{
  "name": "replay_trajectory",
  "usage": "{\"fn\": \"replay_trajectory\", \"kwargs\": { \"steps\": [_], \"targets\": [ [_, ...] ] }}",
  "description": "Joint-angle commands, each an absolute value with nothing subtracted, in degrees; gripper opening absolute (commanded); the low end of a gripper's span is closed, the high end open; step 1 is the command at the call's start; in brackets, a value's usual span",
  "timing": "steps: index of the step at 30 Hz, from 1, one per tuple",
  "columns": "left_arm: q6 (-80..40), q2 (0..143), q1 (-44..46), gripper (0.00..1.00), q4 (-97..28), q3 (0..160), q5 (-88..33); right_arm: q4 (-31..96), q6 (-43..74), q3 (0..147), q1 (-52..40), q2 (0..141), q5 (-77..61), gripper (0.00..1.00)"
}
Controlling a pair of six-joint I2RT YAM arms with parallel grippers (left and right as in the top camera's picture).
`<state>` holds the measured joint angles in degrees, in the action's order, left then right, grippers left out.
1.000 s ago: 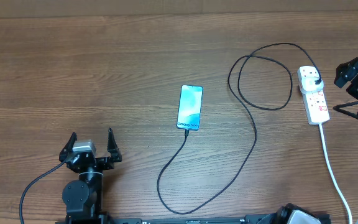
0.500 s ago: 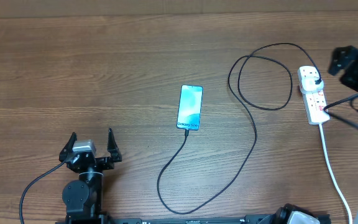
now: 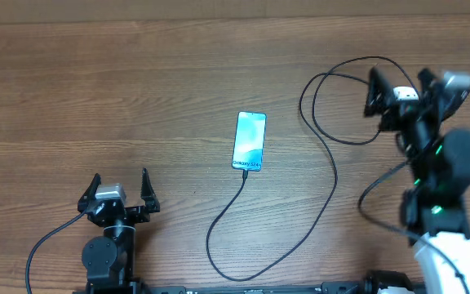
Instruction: Plug charger to phone and switch on socket
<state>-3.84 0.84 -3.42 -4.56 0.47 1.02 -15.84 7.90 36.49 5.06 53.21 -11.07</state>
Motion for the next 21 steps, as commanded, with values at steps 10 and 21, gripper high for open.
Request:
{"fn": "replay_trajectory", "kwargs": {
  "steps": [10, 21],
  "targets": [
    [-2.94, 0.21, -3.73, 1.0, -4.47, 0.3, 0.23, -27.38, 8.14, 12.67, 0.8, 35.99, -4.54, 1.0],
    [-2.94, 0.21, -3.75, 1.0, -4.47, 0.3, 0.23, -22.46, 8.4, 0.47, 0.78, 15.18, -3.7, 1.0]
  ]
}}
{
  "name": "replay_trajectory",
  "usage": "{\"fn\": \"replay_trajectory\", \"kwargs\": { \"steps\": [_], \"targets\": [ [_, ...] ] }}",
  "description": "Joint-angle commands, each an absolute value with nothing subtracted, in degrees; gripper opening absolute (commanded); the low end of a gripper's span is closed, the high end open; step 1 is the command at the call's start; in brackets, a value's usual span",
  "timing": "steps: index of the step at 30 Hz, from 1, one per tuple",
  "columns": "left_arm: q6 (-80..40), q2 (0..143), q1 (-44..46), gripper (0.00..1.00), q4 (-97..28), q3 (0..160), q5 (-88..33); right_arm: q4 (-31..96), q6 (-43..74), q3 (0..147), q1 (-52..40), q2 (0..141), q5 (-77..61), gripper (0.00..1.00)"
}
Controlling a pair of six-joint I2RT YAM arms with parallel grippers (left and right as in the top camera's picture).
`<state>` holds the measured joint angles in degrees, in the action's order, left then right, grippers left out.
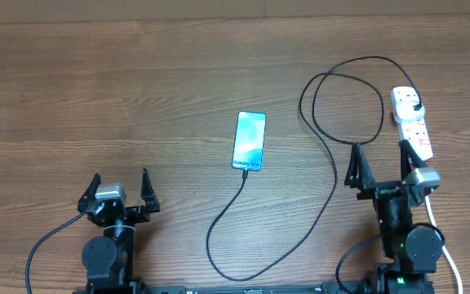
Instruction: Plug charger to phone and switch on socket
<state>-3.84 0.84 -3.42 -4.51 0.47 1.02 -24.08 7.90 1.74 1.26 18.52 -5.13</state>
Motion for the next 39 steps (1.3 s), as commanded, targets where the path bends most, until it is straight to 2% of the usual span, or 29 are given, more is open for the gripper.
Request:
{"fn": "replay_trajectory", "kwargs": {
  "steps": [1, 11, 19, 33, 39],
  "targets": [
    [-2.94, 0.21, -3.73, 1.0, -4.47, 0.3, 0.23, -20.49, 8.43, 0.45, 0.75, 13.78, -3.07, 1.0],
    [-2.94, 0.21, -3.75, 1.0, -4.47, 0.3, 0.23, -1.58, 8.54, 0.45, 0.75, -0.16, -1.91, 1.0],
    [-2.94, 0.21, -3.73, 0.99, -4.47, 0.3, 0.23, 4.54, 8.51, 0.43, 0.75, 0.12, -1.54, 1.0],
    [-2.94, 0.21, -3.73, 1.0, -4.47, 0.3, 0.21, 4.62, -2.31, 0.43, 0.73, 0.12, -5.34, 1.0],
    [-2.94, 0.21, -3.73, 0.99, -4.47, 0.3, 0.23, 4.43, -2.72, 0.43, 0.69, 0.12, -7.16, 1.0]
  ]
}}
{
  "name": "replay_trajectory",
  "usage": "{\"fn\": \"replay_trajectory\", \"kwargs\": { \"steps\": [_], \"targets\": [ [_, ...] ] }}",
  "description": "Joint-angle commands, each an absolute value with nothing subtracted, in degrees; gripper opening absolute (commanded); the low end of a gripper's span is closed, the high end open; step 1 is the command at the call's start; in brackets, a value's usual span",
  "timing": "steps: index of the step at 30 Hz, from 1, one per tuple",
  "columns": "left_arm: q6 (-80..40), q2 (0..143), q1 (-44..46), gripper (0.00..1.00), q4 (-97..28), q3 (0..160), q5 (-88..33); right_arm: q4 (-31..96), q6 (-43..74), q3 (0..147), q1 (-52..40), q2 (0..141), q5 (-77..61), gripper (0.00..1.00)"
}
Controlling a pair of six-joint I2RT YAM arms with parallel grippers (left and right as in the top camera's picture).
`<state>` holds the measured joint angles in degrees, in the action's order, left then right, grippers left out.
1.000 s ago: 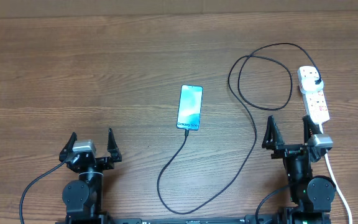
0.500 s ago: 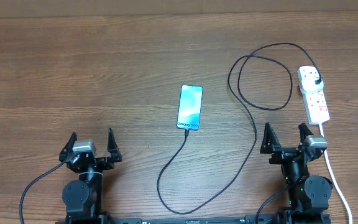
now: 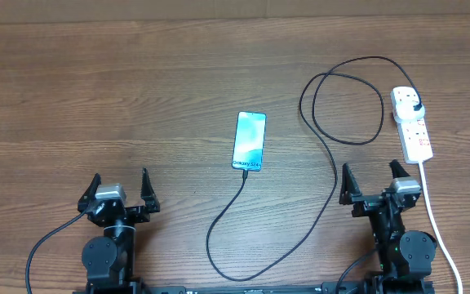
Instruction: Plug charger to phone and switch on socket
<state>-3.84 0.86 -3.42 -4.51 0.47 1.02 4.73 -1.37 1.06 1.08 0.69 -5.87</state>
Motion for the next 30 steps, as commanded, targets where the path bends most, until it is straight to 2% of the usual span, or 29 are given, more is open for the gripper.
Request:
{"fn": "replay_trajectory", "kwargs": {
  "steps": [1, 30],
  "targets": [
    [-2.94, 0.21, -3.73, 0.99, -4.47, 0.3, 0.23, 4.43, -2.7, 0.43, 0.69, 0.12, -7.16, 1.0],
    [-2.94, 0.21, -3.73, 0.99, -4.47, 0.3, 0.23, 4.03, -1.78, 0.43, 0.69, 0.12, -10.98, 1.0]
  ]
}}
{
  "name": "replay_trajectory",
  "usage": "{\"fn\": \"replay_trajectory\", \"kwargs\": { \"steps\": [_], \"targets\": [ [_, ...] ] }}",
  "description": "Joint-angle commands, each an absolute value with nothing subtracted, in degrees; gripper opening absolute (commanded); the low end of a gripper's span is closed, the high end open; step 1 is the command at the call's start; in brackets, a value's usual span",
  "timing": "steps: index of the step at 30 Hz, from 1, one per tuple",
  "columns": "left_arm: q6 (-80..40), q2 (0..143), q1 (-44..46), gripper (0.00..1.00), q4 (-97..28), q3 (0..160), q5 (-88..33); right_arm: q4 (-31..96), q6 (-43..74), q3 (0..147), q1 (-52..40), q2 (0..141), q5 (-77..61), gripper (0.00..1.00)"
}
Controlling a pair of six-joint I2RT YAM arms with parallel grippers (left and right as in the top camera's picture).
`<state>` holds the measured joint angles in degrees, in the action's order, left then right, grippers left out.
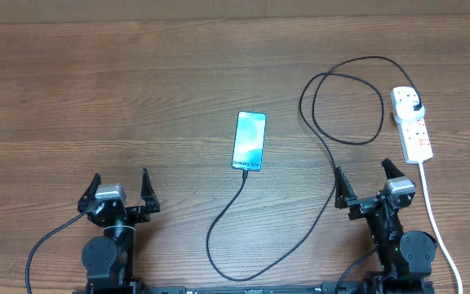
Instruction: Plug charger to phone and switch on socket
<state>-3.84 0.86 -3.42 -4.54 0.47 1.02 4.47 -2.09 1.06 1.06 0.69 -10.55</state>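
A phone (249,141) lies face up mid-table with its screen lit. The black charger cable (261,261) is plugged into its near end, loops along the front and runs up in a coil to a plug (413,104) seated in the white socket strip (412,124) at the right. My left gripper (120,192) stands open at the front left, far from the phone. My right gripper (363,185) stands open at the front right, below the strip, with nothing between its fingers.
The strip's white lead (433,220) runs down the right side past my right arm to the table's front edge. The cable's coil (341,98) lies between the phone and the strip.
My right gripper has shifted slightly to the left and sits a little wider. The left arm, phone, cable and strip have not moved.
My right gripper was up at the socket strip, covering it. Then it was back near the front right with the strip uncovered. It then sat lower at the front edge, and now rests there open. The phone stayed plugged in and lit throughout.
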Motion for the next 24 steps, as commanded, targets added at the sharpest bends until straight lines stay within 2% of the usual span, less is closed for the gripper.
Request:
{"fn": "replay_trajectory", "kwargs": {
  "steps": [1, 24],
  "targets": [
    [-2.94, 0.21, -3.73, 1.0, -4.47, 0.3, 0.21, 4.03, -1.76, 0.43, 0.69, 0.12, -10.83, 1.0],
    [-2.94, 0.21, -3.73, 1.0, -4.47, 0.3, 0.21, 3.99, -1.78, 0.45, 0.69, 0.12, -9.96, 1.0]
  ]
}}
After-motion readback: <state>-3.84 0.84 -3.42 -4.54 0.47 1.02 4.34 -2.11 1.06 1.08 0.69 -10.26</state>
